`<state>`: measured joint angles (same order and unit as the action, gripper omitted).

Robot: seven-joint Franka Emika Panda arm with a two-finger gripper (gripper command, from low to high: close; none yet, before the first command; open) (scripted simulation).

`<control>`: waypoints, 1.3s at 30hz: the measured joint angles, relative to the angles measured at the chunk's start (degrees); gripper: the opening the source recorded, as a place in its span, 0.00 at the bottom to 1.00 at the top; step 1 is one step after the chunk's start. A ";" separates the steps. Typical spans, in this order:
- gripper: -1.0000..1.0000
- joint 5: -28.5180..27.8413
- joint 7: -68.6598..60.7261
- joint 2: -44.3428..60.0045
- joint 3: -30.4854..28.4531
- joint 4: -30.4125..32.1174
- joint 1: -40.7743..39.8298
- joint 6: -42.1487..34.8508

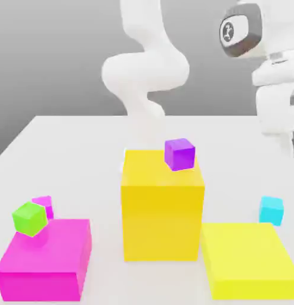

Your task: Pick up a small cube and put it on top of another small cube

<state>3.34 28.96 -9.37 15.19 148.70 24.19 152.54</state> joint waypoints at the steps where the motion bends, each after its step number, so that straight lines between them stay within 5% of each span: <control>1: 0.50 -0.61 -0.38 2.11 1.17 0.96 0.99 1.19; 6: 0.50 -7.48 0.46 12.99 4.65 5.72 8.52 7.03; 12: 0.50 -18.76 8.02 25.67 -4.28 4.41 16.04 16.24; 13: 0.00 -20.06 9.03 27.41 -5.80 4.03 17.27 17.60; 20: 0.00 -20.47 9.38 27.70 -6.12 3.98 17.53 17.82; 26: 0.00 -9.94 1.66 16.82 0.43 6.26 13.26 9.46; 39: 0.00 -15.92 -4.04 5.90 -15.11 1.80 -13.63 -0.93</control>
<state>-12.57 24.92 -3.47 0.08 150.50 10.56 151.60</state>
